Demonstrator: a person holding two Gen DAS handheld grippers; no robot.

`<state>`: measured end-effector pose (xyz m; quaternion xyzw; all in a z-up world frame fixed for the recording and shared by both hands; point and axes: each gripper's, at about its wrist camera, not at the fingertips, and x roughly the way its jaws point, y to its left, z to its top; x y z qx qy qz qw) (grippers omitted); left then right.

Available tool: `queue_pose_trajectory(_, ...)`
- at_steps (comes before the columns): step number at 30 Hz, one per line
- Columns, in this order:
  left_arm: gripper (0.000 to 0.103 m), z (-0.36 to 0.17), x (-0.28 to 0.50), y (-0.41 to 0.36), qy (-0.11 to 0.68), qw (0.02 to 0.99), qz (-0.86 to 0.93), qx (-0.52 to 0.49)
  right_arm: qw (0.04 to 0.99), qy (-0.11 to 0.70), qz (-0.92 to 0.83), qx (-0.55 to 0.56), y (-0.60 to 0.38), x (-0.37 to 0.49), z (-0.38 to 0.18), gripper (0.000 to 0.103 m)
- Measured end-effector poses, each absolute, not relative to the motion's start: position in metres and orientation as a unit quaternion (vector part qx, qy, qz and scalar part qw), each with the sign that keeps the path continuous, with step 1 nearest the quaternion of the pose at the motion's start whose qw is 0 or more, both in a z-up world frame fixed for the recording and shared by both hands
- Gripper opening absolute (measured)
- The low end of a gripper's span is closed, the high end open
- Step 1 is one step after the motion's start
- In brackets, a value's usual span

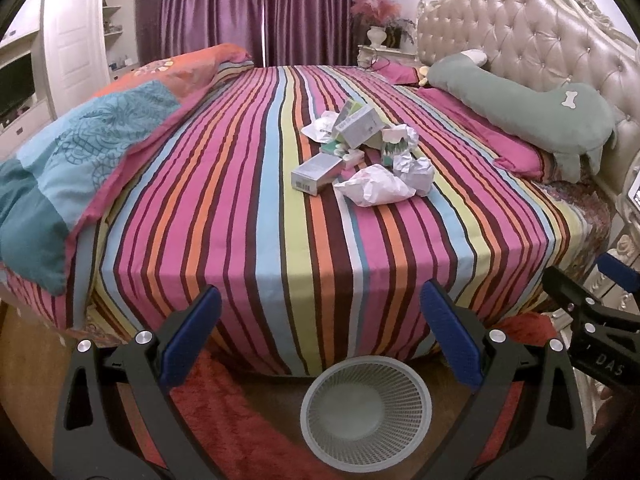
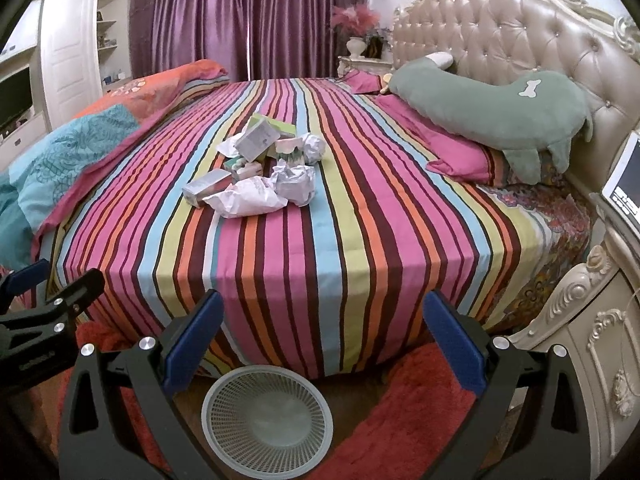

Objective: Collect trash

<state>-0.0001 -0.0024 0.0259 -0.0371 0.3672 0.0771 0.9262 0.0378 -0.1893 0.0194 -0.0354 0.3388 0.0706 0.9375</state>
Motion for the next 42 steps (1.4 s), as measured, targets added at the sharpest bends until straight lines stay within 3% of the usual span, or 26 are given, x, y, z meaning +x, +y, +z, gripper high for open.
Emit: queue_pose_trajectory(42, 0.096, 0.0284, -0.0028, -0.0114, 0.366, 0.928, 0.068, -0.026, 0.938, 0.337, 0.074, -0.037, -0.1885, 0.0357, 0.0191, 0.095)
